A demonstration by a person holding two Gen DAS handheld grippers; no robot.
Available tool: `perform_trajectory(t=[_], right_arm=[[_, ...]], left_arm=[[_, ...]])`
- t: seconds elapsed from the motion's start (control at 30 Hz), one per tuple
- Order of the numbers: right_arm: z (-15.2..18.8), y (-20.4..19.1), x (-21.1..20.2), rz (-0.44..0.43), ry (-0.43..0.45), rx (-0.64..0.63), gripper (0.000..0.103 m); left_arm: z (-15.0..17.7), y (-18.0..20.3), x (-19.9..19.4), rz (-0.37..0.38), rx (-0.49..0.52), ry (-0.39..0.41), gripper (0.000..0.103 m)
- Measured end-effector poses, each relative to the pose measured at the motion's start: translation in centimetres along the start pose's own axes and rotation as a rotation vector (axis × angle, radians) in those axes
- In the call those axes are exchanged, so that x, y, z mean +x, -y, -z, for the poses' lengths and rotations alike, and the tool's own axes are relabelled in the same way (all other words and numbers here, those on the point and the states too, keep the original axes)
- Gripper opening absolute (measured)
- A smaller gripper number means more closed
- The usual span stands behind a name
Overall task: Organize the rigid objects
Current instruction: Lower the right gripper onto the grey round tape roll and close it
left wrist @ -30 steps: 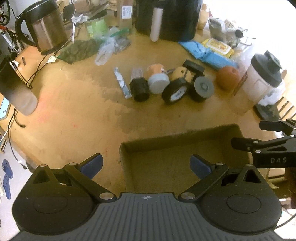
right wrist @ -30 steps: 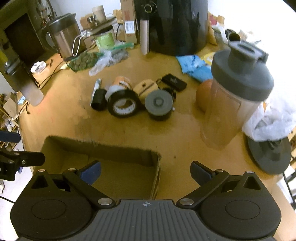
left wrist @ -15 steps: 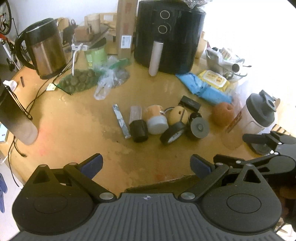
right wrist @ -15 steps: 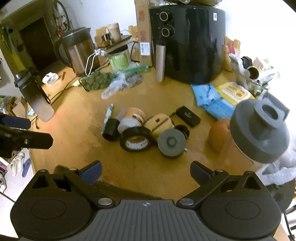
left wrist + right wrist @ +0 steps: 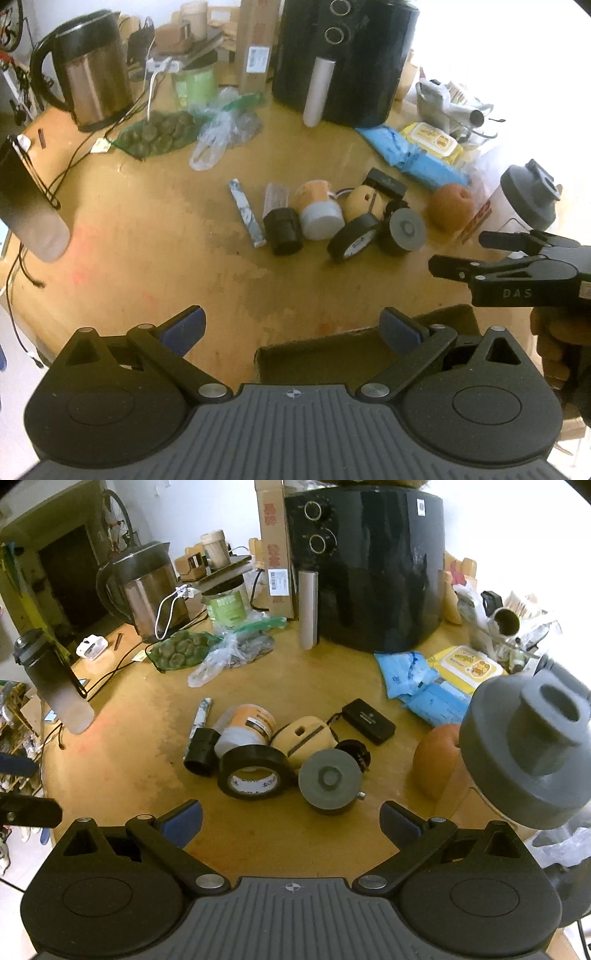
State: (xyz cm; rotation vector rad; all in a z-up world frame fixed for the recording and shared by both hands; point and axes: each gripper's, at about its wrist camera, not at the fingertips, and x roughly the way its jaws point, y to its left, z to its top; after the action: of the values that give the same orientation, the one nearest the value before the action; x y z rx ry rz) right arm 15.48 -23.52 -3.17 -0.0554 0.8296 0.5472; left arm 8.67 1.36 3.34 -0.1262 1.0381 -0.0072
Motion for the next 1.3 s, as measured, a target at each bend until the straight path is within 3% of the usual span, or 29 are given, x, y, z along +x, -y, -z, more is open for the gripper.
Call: perform_trajectory(t=[0.73,1.3], right_arm=[[-0.4,0.1,5.8,0.099,-0.016,-0.027,0.085],[-1.6,1.3,9.9,0.145,-0.063,-0.004,0.062]], left_arm=[[1.0,-0.8,0.4,0.017,-0.020,-0.007,0.103],[1.7,-4.0,0.7,-0.010,-0.121,-0.038,0.103]])
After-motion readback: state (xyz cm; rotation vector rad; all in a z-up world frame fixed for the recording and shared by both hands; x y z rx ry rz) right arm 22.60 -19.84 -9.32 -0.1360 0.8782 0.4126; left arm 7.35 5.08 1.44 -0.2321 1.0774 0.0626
